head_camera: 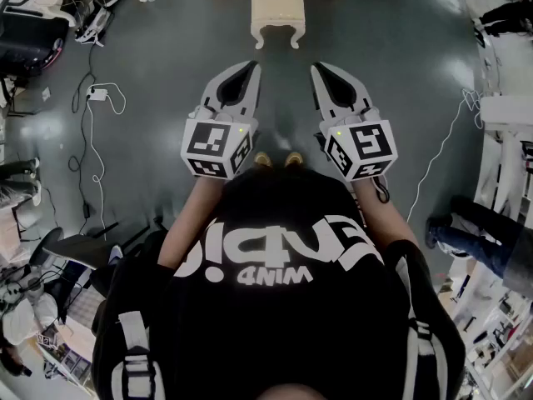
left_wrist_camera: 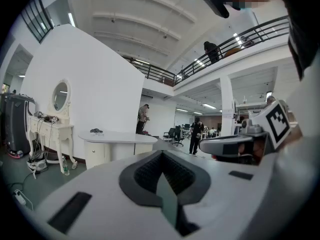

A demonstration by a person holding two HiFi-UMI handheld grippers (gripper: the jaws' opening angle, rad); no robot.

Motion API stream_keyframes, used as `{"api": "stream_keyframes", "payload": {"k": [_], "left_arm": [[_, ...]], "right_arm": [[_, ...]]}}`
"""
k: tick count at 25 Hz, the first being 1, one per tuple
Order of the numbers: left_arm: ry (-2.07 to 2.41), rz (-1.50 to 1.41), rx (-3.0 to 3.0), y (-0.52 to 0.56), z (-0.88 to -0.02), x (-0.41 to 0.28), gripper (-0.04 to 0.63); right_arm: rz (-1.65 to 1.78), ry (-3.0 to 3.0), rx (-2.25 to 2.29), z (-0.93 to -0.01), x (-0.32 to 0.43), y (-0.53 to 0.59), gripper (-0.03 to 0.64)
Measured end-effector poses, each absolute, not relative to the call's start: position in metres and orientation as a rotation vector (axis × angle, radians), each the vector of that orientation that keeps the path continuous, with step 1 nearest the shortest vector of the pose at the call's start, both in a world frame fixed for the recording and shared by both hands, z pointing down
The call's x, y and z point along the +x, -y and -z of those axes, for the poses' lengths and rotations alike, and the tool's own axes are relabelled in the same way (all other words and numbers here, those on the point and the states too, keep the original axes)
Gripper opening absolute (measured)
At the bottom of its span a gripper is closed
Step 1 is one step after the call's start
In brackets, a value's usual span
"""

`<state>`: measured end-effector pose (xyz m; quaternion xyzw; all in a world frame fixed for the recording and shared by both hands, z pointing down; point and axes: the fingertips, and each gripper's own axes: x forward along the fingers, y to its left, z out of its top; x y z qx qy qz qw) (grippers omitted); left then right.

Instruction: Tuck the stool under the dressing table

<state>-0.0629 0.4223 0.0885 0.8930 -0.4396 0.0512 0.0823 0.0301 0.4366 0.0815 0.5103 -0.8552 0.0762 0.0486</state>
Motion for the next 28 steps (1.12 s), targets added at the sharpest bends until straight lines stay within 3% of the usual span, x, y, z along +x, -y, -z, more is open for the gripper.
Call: {"api": "stream_keyframes", "payload": {"k": [16,28], "left_arm": [[1.236,-0.179,2.685,-0.423,-0.094,-0.088,0.008],[1.124,-0.182,2.666,-0.419,-0.114,-0.105,0.008]], "right_arm": [[-0.271,2.617,1.587,-0.080,0.005,-0.439,0.023],[-0.271,2.455,1.834,-0.078,0.085,-0.447,0.021]]}}
